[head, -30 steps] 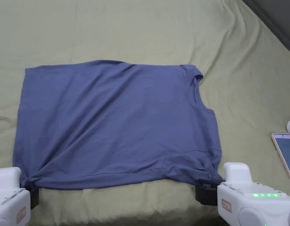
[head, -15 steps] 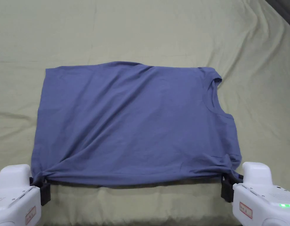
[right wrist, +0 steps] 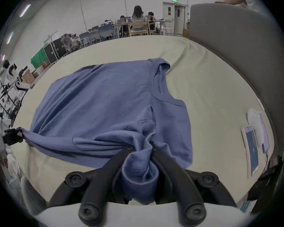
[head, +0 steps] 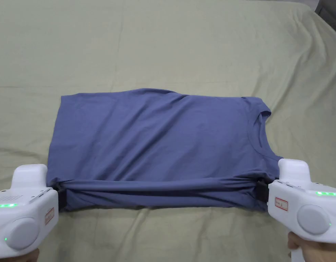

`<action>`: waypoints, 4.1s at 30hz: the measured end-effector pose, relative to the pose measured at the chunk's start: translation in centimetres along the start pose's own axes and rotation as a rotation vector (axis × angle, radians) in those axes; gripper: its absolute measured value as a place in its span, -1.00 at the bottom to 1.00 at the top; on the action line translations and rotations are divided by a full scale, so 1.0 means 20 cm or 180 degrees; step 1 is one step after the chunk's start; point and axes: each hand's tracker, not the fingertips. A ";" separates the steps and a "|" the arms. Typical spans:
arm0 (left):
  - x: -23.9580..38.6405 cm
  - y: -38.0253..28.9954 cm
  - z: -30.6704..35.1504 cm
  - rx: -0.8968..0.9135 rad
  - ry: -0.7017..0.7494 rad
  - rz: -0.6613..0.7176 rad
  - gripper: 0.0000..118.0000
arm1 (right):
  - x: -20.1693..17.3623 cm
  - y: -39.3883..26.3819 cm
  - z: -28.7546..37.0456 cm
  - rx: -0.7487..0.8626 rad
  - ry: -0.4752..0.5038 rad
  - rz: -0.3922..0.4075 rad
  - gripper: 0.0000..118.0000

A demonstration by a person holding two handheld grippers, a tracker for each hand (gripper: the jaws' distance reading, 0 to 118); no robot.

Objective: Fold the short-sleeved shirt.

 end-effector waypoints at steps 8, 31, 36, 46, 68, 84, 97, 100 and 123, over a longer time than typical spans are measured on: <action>0.02 0.02 -0.20 -0.0080 0.0052 -0.0015 -0.86 | -0.04 0.03 -0.19 -0.0094 -0.0111 0.0061 -0.47; 0.02 0.01 0.65 0.0861 0.0162 -0.0135 0.24 | -0.17 -0.02 0.69 0.1200 -0.0152 0.0175 0.62; 0.02 -0.21 0.67 0.0576 0.0175 0.0000 -0.97 | -0.24 -0.24 0.76 0.1020 -0.0160 0.0135 -0.94; -0.12 -0.25 0.45 0.0290 -0.0075 0.0289 -0.97 | -0.24 -0.31 0.68 0.0673 0.0179 0.0034 -0.94; -0.12 -0.05 -0.26 -0.0570 0.0017 -0.0122 0.69 | -0.26 -0.20 0.47 0.0404 0.0292 -0.0010 -0.94; -0.02 0.01 -0.24 -0.0468 -0.0273 -0.0111 -0.87 | -0.16 -0.17 0.43 0.0283 0.0141 -0.0161 -0.77; 0.03 0.01 -0.21 -0.0476 -0.0217 -0.0154 -0.87 | 0.11 -0.04 -0.12 -0.0320 -0.0342 0.0058 1.00; 0.02 -0.03 -0.21 -0.0371 -0.0239 -0.0123 -0.87 | 0.15 -0.03 -0.23 -0.0474 -0.0282 0.0062 1.00; -0.15 -0.02 0.01 -0.0081 -0.0397 0.0444 -0.89 | 0.15 -0.04 0.14 -0.0133 0.0252 -0.0269 -0.59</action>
